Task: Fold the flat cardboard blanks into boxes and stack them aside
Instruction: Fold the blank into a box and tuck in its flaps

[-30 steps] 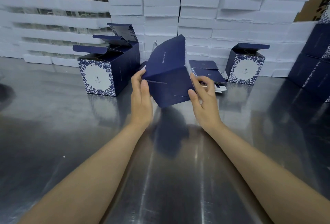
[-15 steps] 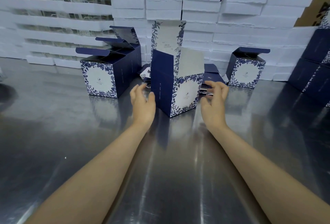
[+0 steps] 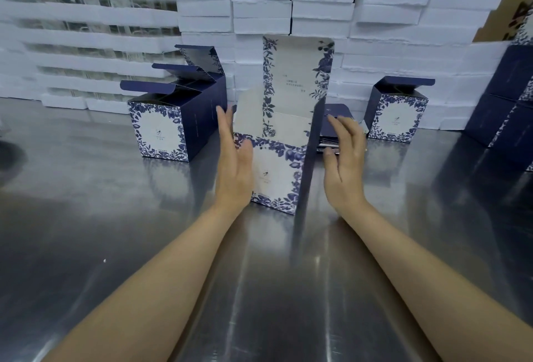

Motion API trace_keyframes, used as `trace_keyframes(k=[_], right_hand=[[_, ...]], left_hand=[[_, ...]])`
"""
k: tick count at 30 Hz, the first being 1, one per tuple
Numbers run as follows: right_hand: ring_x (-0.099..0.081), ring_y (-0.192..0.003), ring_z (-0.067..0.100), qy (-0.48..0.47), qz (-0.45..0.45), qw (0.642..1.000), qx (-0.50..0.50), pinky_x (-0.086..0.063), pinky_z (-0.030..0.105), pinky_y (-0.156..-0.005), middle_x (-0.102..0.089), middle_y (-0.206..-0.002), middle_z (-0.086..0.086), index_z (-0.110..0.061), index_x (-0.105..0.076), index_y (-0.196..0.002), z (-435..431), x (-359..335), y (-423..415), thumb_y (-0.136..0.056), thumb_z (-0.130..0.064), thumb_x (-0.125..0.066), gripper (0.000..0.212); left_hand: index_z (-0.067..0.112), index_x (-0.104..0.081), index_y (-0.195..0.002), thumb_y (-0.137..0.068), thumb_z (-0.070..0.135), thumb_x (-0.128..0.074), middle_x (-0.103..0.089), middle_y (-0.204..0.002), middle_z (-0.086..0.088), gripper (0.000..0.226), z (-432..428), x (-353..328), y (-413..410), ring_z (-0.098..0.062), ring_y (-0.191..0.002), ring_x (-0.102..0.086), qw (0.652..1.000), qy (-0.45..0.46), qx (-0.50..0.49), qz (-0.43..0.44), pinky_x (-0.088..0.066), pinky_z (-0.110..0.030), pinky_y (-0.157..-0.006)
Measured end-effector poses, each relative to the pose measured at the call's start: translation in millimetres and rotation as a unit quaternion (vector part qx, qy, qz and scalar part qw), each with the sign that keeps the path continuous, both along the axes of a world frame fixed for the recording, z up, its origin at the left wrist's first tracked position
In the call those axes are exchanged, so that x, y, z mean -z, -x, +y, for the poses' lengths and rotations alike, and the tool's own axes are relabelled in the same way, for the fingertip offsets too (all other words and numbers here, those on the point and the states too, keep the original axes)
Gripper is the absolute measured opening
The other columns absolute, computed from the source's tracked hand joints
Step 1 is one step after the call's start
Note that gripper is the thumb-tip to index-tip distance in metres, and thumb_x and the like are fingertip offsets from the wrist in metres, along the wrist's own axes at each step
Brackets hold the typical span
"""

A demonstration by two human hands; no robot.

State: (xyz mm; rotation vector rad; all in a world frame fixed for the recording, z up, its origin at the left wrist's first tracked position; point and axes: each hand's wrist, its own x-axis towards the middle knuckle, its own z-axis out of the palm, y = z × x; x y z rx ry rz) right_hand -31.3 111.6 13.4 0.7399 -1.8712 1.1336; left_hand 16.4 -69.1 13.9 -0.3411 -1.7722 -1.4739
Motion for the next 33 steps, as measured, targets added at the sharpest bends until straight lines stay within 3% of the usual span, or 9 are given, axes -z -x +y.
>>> trace_keyframes(k=[4, 8, 13, 15, 20, 24, 27, 31, 33], right_hand=[[-0.040, -0.134, 0.027, -0.016, -0.011, 0.998, -0.063, -0.027, 0.035, -0.114, -0.048, -0.135, 0.007, 0.000, -0.055, -0.126, 0.6, -0.4, -1.7, -0.098, -0.007, -0.035, 0.036], [-0.048, -0.115, 0.017, 0.034, -0.085, 0.992, -0.087, -0.034, 0.027, -0.102, -0.055, -0.111, -0.008, -0.006, -0.063, -0.100, -5.4, -16.0, -4.8, -0.098, -0.030, -0.032, 0.039], [-0.050, -0.102, 0.017, 0.109, -0.239, 0.958, -0.118, -0.038, 0.033, -0.092, -0.055, -0.093, -0.011, -0.024, -0.054, -0.081, -8.5, -37.7, -2.1, -0.077, -0.022, -0.050, 0.006], [-0.051, -0.094, 0.010, 0.148, -0.256, 0.946, -0.133, -0.043, 0.034, -0.087, -0.054, -0.096, -0.006, -0.025, -0.047, -0.095, -3.8, -42.5, -1.2, -0.072, -0.018, -0.053, 0.025], [-0.057, -0.077, -0.006, 0.164, -0.330, 0.910, -0.189, -0.045, 0.013, -0.066, -0.054, -0.114, -0.005, -0.028, -0.048, -0.118, -5.5, -53.9, 0.0, -0.064, -0.017, -0.050, 0.056], [-0.057, -0.091, -0.001, 0.127, -0.333, 0.906, -0.231, -0.045, 0.016, -0.073, -0.058, -0.115, -0.008, -0.033, -0.051, -0.109, -1.2, -52.6, -4.9, -0.066, -0.014, -0.049, 0.047], [-0.055, -0.094, 0.001, 0.139, -0.300, 0.910, -0.250, -0.043, 0.010, -0.074, -0.059, -0.105, -0.012, -0.025, -0.054, -0.093, -2.3, -48.7, -9.3, -0.068, -0.013, -0.049, 0.028], [-0.050, -0.113, 0.000, 0.089, -0.282, 0.926, -0.233, -0.036, 0.010, -0.088, -0.059, -0.101, -0.028, -0.021, -0.057, -0.069, -6.6, -41.1, -8.5, -0.077, -0.020, -0.047, 0.013], [-0.050, -0.104, -0.012, 0.103, -0.281, 0.927, -0.227, -0.033, 0.008, -0.088, -0.061, -0.087, -0.034, -0.015, -0.055, -0.077, -11.8, -36.7, -8.9, -0.082, -0.027, -0.043, 0.018]], left_hand=[[0.024, -0.031, -0.146, -0.101, 0.030, -0.031, -0.040, -0.145, 0.015, 0.046, 3.5, 0.2, -1.5, -0.005, -0.136, -0.036, 0.989, 0.121, -0.024, 0.083, -0.028, -0.026, -0.112], [0.009, -0.058, -0.119, -0.099, 0.029, -0.027, -0.055, -0.117, 0.005, 0.042, -2.0, -2.0, 0.9, -0.014, -0.115, -0.048, 0.984, 0.136, -0.090, 0.071, -0.039, -0.035, -0.099], [0.021, -0.063, -0.095, -0.097, 0.032, -0.028, -0.054, -0.081, 0.021, 0.036, -2.8, -21.8, -4.3, -0.021, -0.091, -0.052, 0.995, 0.068, -0.067, 0.031, -0.043, -0.023, -0.077], [0.027, -0.066, -0.085, -0.096, 0.033, -0.029, -0.057, -0.070, 0.024, 0.039, -5.6, -30.6, -7.6, -0.025, -0.083, -0.053, 0.997, 0.060, -0.036, 0.043, -0.039, -0.013, -0.072], [0.030, -0.066, -0.067, -0.102, 0.037, -0.029, -0.063, -0.056, 0.007, 0.051, -9.2, -39.1, -8.9, -0.006, -0.068, -0.057, 0.999, 0.025, -0.024, 0.003, -0.038, -0.018, -0.075], [0.033, -0.061, -0.065, -0.100, 0.040, -0.026, -0.062, -0.069, 0.014, 0.050, -8.1, -29.7, -8.4, -0.012, -0.082, -0.058, 0.997, 0.063, -0.044, 0.004, -0.040, -0.022, -0.079], [0.013, -0.059, -0.070, -0.096, 0.037, -0.020, -0.061, -0.086, 0.009, 0.053, -7.5, -20.7, -7.1, -0.013, -0.097, -0.052, 0.995, 0.098, -0.033, 0.011, -0.036, -0.021, -0.089], [0.001, -0.053, -0.063, -0.095, 0.039, -0.016, -0.055, -0.071, -0.010, 0.062, -13.4, -28.7, -7.3, -0.022, -0.078, -0.050, 0.994, 0.107, -0.002, -0.009, -0.038, -0.027, -0.077], [-0.001, -0.050, -0.050, -0.097, 0.044, -0.014, -0.050, -0.057, -0.018, 0.074, -14.4, -35.2, -9.6, -0.025, -0.062, -0.046, 0.995, 0.094, 0.019, -0.014, -0.038, -0.026, -0.068]])
